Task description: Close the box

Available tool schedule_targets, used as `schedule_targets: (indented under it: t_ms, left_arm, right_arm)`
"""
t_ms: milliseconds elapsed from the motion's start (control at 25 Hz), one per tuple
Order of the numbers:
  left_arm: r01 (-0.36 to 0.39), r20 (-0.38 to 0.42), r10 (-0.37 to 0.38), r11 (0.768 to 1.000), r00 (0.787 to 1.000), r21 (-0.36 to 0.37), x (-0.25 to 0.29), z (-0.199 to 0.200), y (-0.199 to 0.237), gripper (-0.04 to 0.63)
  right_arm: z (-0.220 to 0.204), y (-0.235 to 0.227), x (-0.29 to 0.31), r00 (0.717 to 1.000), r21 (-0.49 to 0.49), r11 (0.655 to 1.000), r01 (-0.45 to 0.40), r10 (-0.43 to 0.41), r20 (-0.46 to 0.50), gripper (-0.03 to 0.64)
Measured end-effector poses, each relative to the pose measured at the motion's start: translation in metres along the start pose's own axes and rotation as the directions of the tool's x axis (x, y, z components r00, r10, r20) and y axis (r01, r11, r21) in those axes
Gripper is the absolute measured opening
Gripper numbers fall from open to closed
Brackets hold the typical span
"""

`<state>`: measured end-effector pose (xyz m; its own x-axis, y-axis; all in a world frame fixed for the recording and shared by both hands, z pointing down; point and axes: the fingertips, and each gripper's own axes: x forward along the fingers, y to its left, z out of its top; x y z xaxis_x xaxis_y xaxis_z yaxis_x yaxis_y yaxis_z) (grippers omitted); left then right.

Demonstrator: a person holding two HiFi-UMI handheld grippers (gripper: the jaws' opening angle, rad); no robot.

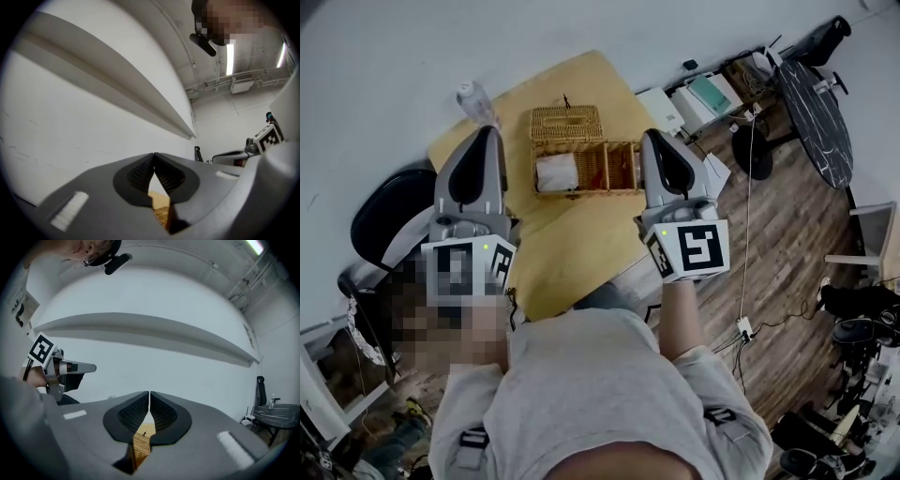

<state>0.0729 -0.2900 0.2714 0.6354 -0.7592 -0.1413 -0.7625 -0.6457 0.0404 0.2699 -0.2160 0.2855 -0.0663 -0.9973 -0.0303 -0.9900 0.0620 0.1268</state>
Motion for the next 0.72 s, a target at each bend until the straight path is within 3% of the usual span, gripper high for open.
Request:
schedule_targets:
  t_ms: [280,720]
  left_arm:
    - [-0.054,-0.017,0.054,0.998,0.998,0.018,0.009,-0.014,-0.005,0.058]
    - [-0.166,-0.048,0.168,0.985,0.985,0.038,0.014,-0.029,0.000,0.058]
  right_arm:
    - [-0.049,-0.014,0.045,0.982,0.064,0.990,-0.130,0.137,-0.127,0.012]
    - [-0.121,-0.024,0.122,0.884,0.214,0.936,-0.281,0.339,-0.322,0.017]
